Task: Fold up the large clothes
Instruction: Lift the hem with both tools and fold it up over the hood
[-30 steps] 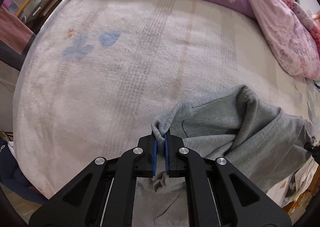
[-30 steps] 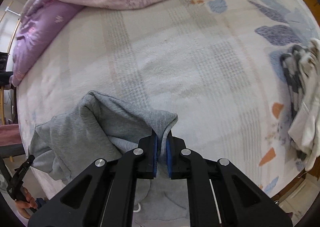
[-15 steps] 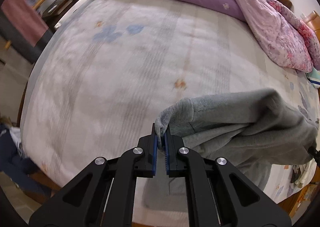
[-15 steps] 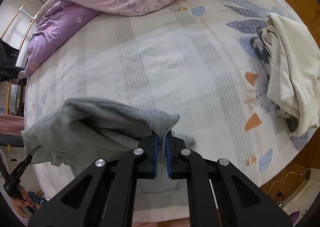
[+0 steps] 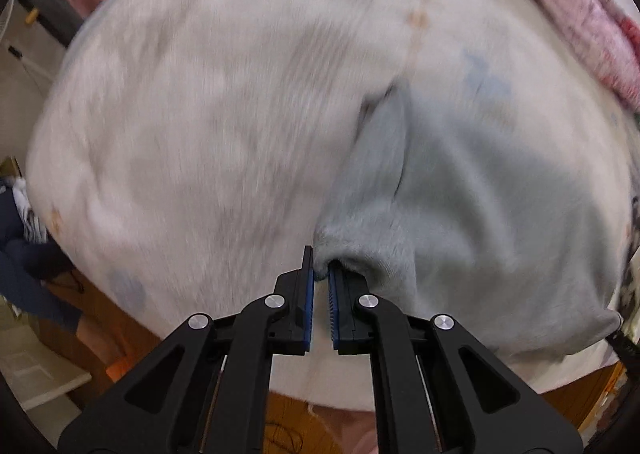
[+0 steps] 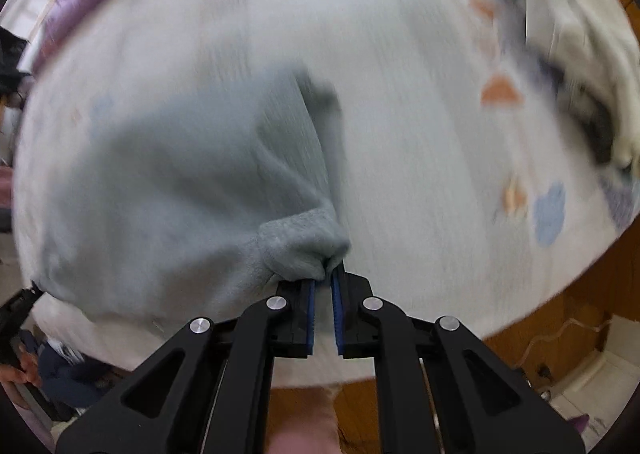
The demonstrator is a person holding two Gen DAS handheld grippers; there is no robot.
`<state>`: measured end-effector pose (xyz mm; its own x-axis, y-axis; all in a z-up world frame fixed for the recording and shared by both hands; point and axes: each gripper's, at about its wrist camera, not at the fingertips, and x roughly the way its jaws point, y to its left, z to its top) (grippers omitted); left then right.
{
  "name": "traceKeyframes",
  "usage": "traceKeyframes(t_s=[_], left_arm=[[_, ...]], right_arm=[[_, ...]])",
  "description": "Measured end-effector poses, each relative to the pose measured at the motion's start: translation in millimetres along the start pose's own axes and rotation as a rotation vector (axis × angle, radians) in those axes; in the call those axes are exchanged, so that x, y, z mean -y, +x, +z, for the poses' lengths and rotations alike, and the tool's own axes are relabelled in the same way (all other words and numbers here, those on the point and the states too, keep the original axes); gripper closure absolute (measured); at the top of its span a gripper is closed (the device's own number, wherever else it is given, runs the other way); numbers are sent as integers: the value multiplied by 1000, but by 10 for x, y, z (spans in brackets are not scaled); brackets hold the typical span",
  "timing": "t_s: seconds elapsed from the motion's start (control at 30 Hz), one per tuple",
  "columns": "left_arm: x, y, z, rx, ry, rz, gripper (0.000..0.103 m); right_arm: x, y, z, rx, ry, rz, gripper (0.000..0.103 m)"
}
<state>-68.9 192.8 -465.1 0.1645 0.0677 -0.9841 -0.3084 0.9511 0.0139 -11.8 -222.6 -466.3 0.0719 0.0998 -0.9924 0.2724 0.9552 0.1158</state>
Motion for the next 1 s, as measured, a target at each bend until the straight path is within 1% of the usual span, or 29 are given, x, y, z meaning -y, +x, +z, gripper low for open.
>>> traceKeyframes(t_s=[0.03, 0.1, 0.13, 0.17, 0.2, 0.23, 0.33, 0.37, 0.4, 0.43, 0.5, 0.57, 0.67, 0.7, 0.73, 0.77, 0.8, 0.83, 0.87, 0.9, 0.93, 1.0], left_arm=[[-24, 60, -68, -15, -3, 3, 93], [-117, 200, -247, -85, -26, 42, 93], [-153, 220, -292, -107, -35, 42, 93], [-210, 207, -354, -128, -52, 34, 93], [-267, 140, -406, -129, -70, 16, 93], [-299, 61, -435, -120, -76, 3, 93], [-282, -186, -434, -78, -55, -30, 92], [-244, -245, -411, -61, -37, -38, 92], [-193, -296, -382, -45, -17, -45, 92], [-108, -341, -323, -26, 9, -58, 92], [36, -339, -214, -15, 38, -88, 92], [198, -269, -94, -20, 62, -105, 92], [377, -138, 35, -13, 83, -142, 92], [437, -46, 75, -29, 89, -146, 92], [488, 112, 74, -66, 93, -137, 92], [513, 223, 66, -92, 95, -132, 93], [531, 379, 19, -130, 105, -128, 93], [537, 529, -54, -175, 121, -109, 94], [529, 618, -125, -209, 133, -92, 94], [518, 619, -160, -201, 141, -94, 94], [497, 554, -193, -185, 148, -103, 94], [462, 448, -196, -198, 146, -120, 93]], right_arm=[[33, 132, -94, -34, 1, -24, 96], [128, 314, -228, -112, 32, -74, 95], [195, 351, -284, -143, 62, -73, 93], [292, 331, -348, -162, 111, -37, 93], [347, 278, -376, -158, 140, -7, 93], [398, 181, -395, -143, 163, 13, 93], [438, -226, -327, -40, 171, 24, 93], [421, -378, -248, 3, 174, 46, 93], [392, -460, -179, 25, 173, 70, 93], [341, -531, -83, 46, 165, 101, 93], [221, -562, 88, 64, 140, 115, 93], [60, -460, 277, 46, 105, 125, 93], [-78, -175, 396, -3, 84, 153, 93], [-116, -45, 359, -25, 86, 154, 93], [-126, 131, 346, -55, 96, 146, 93], [-116, 330, 307, -98, 108, 132, 95], [-99, 490, 258, -136, 115, 123, 99], [-66, 634, 189, -144, 127, 122, 99], [-39, 632, 145, -108, 136, 138, 100], [-30, 610, 136, -107, 143, 142, 100], [-17, 568, 140, -126, 163, 141, 100], [11, 471, 162, -168, 201, 144, 99]])
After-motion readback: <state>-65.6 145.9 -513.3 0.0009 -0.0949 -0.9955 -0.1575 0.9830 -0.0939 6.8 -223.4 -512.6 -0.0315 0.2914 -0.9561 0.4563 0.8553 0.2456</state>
